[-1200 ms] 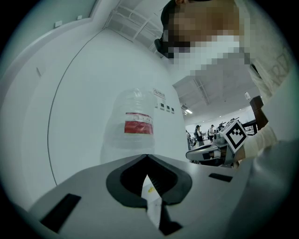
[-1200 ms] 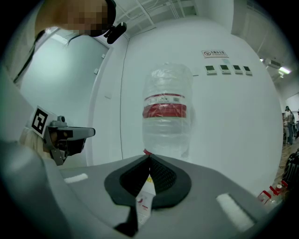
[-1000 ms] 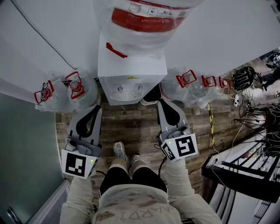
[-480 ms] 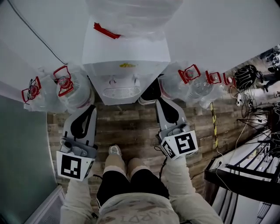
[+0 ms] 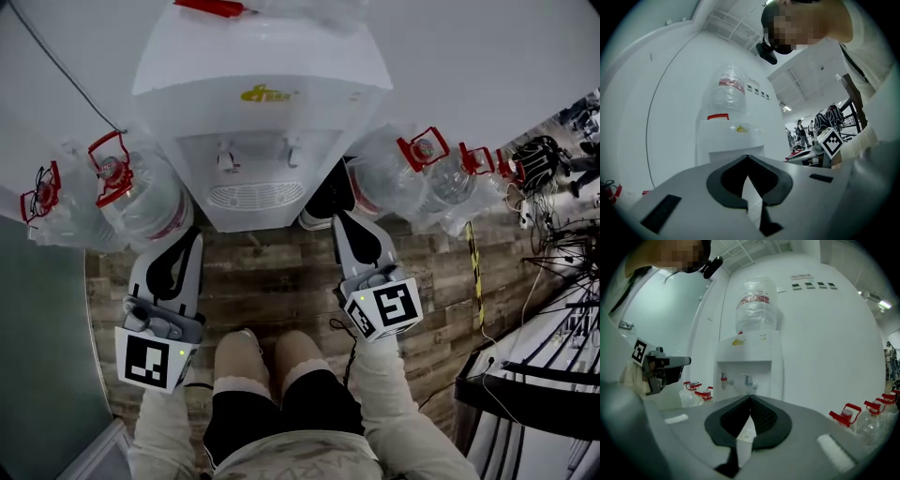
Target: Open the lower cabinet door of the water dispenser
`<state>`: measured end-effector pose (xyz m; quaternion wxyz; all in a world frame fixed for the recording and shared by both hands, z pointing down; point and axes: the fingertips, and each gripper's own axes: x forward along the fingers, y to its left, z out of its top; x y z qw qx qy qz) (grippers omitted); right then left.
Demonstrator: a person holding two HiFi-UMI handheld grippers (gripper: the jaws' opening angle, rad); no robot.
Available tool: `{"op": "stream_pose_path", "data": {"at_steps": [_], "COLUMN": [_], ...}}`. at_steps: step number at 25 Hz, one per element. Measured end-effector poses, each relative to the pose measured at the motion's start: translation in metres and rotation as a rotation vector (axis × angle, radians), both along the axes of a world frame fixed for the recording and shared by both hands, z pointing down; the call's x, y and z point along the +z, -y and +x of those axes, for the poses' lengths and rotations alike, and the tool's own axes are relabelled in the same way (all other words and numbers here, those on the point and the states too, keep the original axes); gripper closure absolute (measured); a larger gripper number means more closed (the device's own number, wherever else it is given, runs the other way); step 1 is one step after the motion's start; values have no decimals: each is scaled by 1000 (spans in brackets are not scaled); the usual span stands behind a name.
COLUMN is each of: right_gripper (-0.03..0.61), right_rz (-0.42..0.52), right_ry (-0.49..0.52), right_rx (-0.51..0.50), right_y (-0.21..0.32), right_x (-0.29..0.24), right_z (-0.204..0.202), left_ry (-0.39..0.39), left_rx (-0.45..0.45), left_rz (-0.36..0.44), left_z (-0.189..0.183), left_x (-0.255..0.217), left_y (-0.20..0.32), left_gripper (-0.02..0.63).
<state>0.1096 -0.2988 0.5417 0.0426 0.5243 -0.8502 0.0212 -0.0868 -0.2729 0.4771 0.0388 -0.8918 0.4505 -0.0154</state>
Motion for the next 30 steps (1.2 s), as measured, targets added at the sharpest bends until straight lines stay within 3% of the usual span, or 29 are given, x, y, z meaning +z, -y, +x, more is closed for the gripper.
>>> {"op": "stream_pose_path", "data": {"at_steps": [7, 11, 16, 26, 30], "right_gripper": [569, 569, 569, 566, 516], "right_rz": [26, 31, 33, 1, -45], "right_ry": [-2, 4, 5, -12, -22], "right_rx": [4, -2, -14, -13, -31], "right_y": [9, 13, 14, 38, 61], "right_x": [99, 151, 201, 260, 286], "right_z": [7, 10, 13, 22, 20], "left_ry": [-16, 85, 59, 25, 37], "left_rx": [42, 8, 3, -14, -18], "left_rz": [111, 94, 86, 116, 118], "left_z": [7, 8, 9, -3, -5], "left_x": [74, 134, 181, 207, 209], "left_y": [2, 0, -1, -4, -8], "left_gripper": [612, 611, 612, 612, 611]}}
